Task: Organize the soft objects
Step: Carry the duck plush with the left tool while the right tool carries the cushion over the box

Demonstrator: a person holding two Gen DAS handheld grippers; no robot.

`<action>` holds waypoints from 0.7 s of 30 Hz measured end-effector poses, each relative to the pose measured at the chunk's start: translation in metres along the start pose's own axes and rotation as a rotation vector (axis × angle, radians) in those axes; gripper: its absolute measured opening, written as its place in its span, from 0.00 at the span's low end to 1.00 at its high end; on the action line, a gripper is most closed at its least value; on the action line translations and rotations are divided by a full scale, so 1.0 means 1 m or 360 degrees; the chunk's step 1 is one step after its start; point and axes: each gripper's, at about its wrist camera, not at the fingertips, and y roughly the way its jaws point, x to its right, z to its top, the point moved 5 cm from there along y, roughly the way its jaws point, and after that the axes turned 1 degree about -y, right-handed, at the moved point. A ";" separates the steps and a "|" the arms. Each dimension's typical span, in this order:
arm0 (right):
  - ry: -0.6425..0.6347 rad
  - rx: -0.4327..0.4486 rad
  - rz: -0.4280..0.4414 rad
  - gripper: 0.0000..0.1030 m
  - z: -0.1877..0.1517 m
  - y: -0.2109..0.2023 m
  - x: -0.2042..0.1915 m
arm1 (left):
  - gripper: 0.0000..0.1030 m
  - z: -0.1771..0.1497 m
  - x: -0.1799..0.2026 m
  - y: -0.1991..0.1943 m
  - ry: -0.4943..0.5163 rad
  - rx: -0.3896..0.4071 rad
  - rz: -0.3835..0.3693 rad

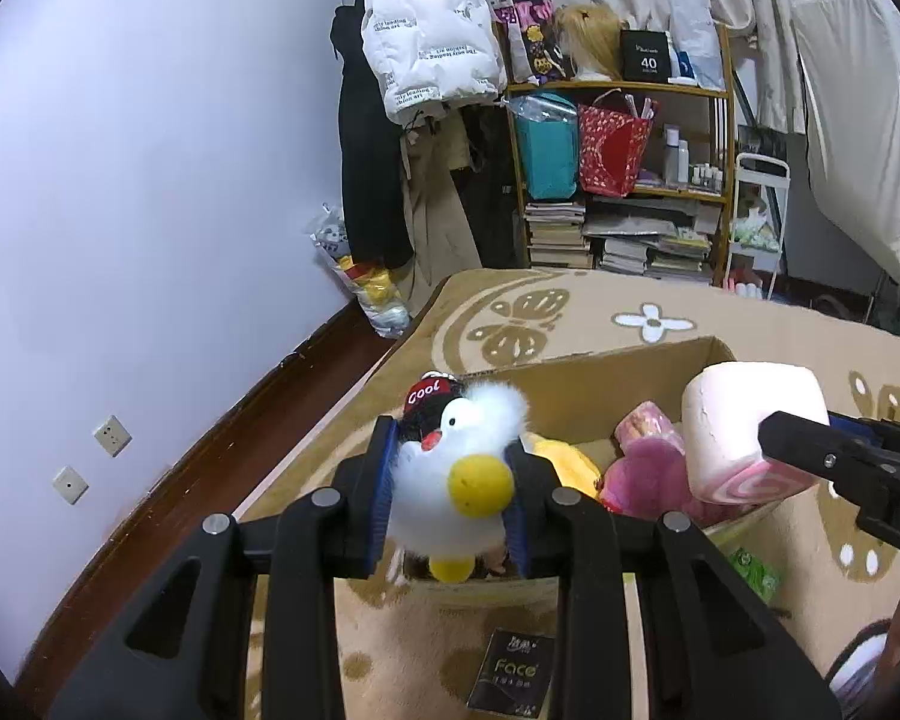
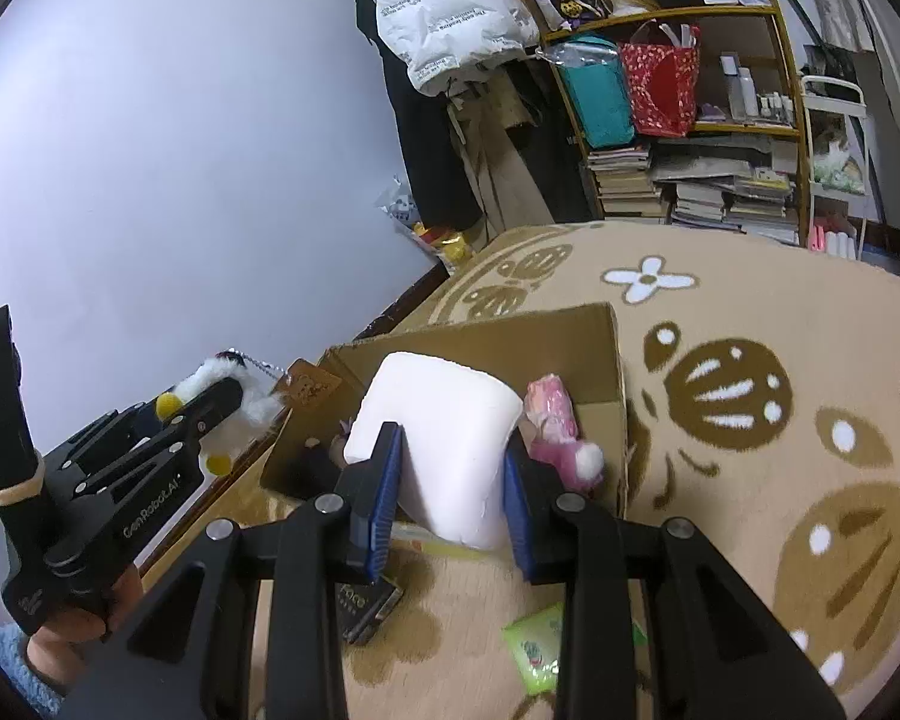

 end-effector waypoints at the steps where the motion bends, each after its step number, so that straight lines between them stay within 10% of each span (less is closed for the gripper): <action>1: -0.0006 0.0007 0.0000 0.32 0.001 0.001 0.000 | 0.29 0.001 0.000 0.001 -0.0003 0.0005 -0.0007; 21: -0.0025 0.0000 -0.0078 0.33 0.000 0.029 0.012 | 0.29 -0.004 0.004 0.038 -0.0045 -0.0060 -0.0131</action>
